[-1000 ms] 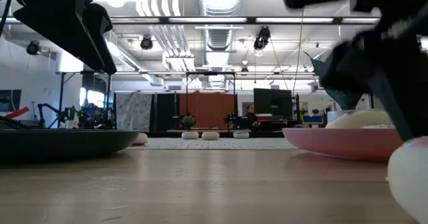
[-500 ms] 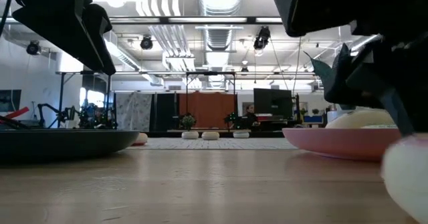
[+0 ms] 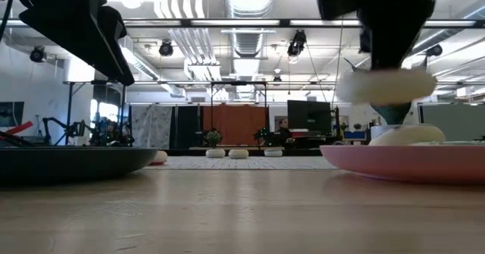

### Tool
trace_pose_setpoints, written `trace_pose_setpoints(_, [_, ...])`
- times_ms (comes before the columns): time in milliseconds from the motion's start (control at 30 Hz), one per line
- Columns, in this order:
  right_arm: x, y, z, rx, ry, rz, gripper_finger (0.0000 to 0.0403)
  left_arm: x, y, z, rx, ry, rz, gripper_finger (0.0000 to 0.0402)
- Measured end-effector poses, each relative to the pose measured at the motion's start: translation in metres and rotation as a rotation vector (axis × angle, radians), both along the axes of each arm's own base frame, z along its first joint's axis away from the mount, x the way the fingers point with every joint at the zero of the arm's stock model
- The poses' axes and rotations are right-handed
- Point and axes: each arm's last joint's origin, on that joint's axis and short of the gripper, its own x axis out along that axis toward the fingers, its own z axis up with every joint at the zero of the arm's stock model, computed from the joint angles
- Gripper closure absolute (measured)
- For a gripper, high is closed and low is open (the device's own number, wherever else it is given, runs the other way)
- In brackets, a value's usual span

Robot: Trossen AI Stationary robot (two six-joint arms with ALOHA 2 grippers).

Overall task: Pick & Place donuts
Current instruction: Put the large pink donut on the pink plate, then put the left small pink donut on the black plate

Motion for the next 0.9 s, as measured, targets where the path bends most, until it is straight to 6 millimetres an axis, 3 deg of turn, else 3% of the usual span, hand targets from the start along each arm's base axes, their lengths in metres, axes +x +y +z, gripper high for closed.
trace_pose_setpoints(67, [-0.003,-0.015,-0.01,0.057,-0.018,-0.052,0.038,0.0,0.0,0.0,-0.004,-0.002,0.006,0.0212])
trace_pose_setpoints(200, [-0.004,-0.026,-0.03,0.154,-0.067,-0.054,0.0362,0.0,0.0,0.0,-0.022,-0.006,0.03,0.0212])
trace_pose_setpoints(400, [-0.019,-0.039,-0.052,0.11,0.047,-0.095,0.0282,-0.001,0.001,-0.001,-0.056,-0.003,0.085,0.0212])
trace_pose_setpoints(633, [-0.021,-0.042,-0.03,0.038,-0.042,-0.086,0.0196,-0.001,0.002,0.0,-0.074,-0.009,0.112,0.0212])
trace_pose_setpoints(767, [-0.025,-0.046,-0.01,-0.048,-0.073,-0.088,0.0172,-0.005,0.007,0.003,-0.064,0.004,0.12,0.0212])
trace_pose_setpoints(900, [-0.031,-0.049,-0.004,-0.106,-0.029,-0.058,0.0159,-0.012,0.021,0.012,-0.059,0.043,0.196,0.0212])
